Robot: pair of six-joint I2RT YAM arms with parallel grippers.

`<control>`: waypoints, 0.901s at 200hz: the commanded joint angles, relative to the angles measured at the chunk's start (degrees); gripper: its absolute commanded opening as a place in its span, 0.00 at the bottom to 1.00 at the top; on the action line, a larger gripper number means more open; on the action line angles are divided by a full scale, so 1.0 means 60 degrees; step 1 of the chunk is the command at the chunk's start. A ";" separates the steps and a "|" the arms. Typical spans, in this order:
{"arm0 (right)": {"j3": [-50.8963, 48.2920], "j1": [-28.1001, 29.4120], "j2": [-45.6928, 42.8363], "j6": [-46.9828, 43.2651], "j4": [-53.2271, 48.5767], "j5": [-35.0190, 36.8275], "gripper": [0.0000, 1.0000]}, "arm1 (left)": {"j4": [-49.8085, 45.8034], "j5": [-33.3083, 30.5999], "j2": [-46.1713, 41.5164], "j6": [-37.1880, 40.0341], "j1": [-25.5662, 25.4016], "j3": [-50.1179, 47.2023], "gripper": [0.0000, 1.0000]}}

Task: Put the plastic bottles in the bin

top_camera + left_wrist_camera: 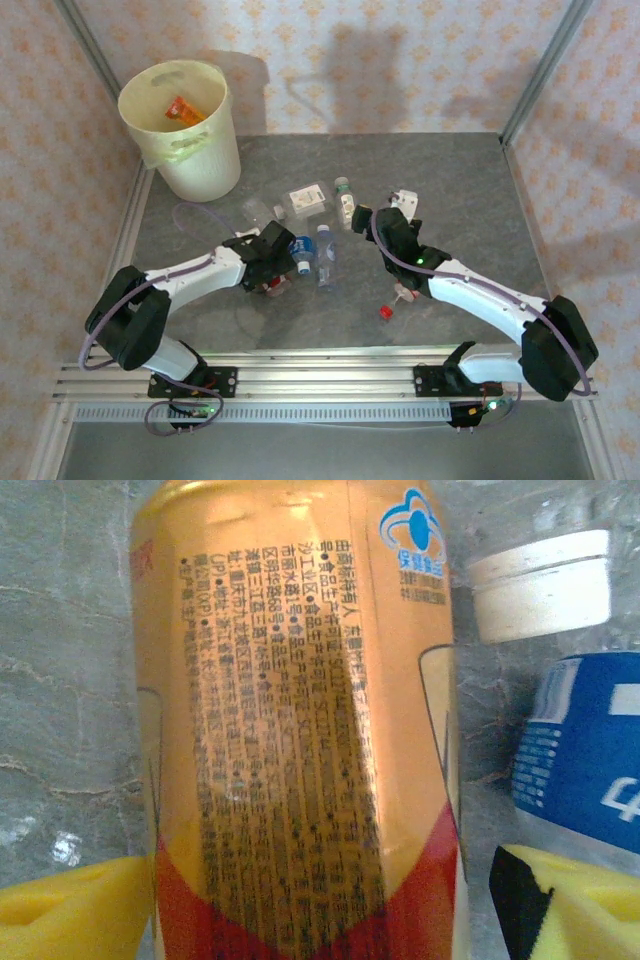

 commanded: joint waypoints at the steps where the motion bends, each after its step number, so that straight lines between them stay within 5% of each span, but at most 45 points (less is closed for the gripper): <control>1: 0.0078 -0.0044 0.0078 0.0134 -0.0225 0.0009 0.99 | 0.0149 0.0131 0.0401 0.0345 0.0250 0.0191 0.88; 110: 0.0039 -0.0043 0.0088 -0.0071 0.0123 -0.0163 0.99 | 0.0118 -0.0400 -0.0278 0.0863 0.0257 0.0055 0.68; 180: -0.0066 -0.0044 0.0006 -0.0861 0.0729 -0.1185 0.99 | -0.0811 -0.1350 -0.1248 0.1596 0.0271 0.0939 0.68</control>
